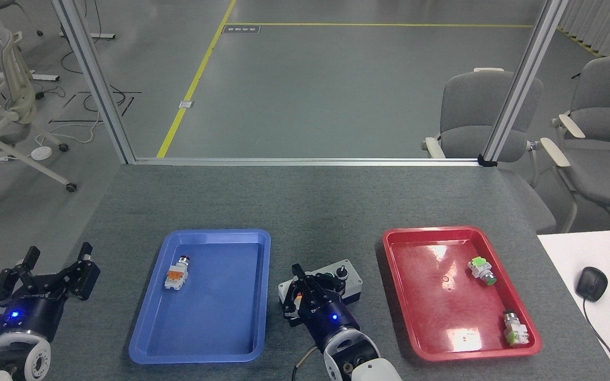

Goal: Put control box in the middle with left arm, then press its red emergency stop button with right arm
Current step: 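Move the right gripper over the box and press the red button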

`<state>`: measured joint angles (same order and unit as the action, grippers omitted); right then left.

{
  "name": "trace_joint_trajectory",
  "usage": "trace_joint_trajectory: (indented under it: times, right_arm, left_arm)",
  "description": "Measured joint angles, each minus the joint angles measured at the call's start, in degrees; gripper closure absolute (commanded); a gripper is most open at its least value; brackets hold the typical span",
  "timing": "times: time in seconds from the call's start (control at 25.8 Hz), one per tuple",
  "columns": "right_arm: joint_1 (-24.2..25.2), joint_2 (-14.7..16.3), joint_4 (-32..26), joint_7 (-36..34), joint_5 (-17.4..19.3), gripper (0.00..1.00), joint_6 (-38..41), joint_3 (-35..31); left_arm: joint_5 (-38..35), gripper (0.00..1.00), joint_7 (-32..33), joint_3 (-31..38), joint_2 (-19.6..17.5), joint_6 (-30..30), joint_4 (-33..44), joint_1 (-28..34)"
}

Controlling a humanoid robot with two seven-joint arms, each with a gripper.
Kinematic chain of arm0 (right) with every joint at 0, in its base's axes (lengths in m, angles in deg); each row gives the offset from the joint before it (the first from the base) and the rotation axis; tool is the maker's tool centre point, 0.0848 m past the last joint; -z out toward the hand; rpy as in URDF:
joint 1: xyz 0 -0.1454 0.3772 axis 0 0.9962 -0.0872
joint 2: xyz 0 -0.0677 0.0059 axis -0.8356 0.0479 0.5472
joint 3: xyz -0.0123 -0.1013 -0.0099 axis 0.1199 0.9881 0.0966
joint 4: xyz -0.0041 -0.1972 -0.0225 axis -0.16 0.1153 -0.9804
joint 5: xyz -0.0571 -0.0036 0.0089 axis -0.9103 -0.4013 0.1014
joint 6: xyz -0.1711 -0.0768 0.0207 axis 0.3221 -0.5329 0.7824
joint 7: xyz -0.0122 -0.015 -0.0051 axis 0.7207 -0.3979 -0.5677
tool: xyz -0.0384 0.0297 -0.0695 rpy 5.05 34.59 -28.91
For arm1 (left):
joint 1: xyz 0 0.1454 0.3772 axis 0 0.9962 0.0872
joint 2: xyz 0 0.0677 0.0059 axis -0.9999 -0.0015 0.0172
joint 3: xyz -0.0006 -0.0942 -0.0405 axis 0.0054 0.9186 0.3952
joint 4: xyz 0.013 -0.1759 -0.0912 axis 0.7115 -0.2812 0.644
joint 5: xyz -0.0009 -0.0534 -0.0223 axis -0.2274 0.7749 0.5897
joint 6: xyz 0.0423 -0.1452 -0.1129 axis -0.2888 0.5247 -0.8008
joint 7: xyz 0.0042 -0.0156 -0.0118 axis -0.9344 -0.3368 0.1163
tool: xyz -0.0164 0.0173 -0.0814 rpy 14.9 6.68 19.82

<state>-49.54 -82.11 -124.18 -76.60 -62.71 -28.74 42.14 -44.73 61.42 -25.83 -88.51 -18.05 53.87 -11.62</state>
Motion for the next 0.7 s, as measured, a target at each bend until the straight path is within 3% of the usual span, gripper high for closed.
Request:
trace_joint_trajectory:
  times: [0.31,0.7]
  right_arm:
    - [-0.61,-0.64,5.6,-0.67,0.02,1.0,-1.08,2.08]
    - [-0.69,-0.66,8.46,-2.58,0.33,1.0,-1.58,2.25]
  left_arm:
    - [-0.45,0.02,0.52,0.03,-0.13,-0.31,0.02,0.04]
    - [-0.4,0.02,0.57,0.04,-0.09,-0.49,0.08,0.0]
